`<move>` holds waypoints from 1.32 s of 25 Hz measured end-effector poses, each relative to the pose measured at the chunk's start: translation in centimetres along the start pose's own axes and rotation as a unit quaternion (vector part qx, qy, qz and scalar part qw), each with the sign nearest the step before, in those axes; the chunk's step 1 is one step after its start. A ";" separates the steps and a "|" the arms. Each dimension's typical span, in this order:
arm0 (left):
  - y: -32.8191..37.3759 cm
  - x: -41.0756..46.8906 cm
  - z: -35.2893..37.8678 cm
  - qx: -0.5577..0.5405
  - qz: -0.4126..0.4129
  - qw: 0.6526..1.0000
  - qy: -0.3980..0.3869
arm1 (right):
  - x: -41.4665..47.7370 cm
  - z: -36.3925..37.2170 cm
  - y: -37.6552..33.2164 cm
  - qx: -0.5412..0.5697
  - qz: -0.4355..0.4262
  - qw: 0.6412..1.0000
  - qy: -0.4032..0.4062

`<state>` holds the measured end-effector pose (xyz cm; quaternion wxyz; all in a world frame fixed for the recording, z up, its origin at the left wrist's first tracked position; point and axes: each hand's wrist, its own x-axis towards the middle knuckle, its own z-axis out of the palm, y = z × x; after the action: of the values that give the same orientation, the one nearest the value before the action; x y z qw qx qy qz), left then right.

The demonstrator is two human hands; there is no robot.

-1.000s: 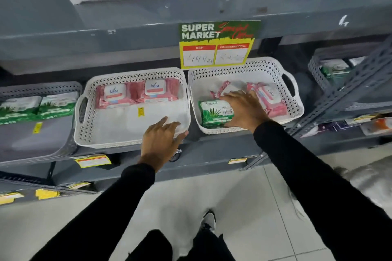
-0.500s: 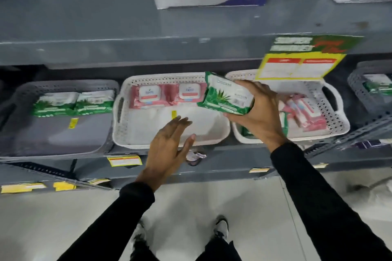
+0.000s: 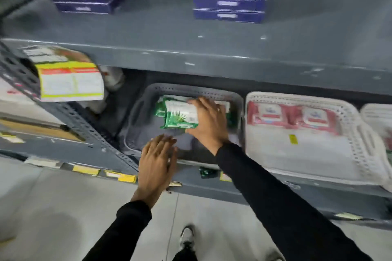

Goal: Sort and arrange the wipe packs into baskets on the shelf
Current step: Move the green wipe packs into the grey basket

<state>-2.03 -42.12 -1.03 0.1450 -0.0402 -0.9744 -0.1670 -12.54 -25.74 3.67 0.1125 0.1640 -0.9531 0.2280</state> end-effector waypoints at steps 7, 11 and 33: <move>-1.6 -0.3 1.0 0.040 -0.030 0.998 -0.050 | 2.5 9.8 -3.9 -0.068 -0.003 0.995 -0.079; -0.6 -0.2 0.3 -0.010 -0.054 0.998 -0.042 | 2.0 7.3 -2.8 -0.005 -0.006 0.996 -0.091; 43.9 -1.1 14.9 -0.039 0.210 0.972 -0.102 | -25.2 -27.9 42.5 -0.202 0.205 0.945 -0.157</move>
<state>0.64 4.19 -0.98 0.0751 -0.2664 -0.9465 -0.1657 -0.88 29.78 3.82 -0.0574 -0.0275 -0.9978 0.0203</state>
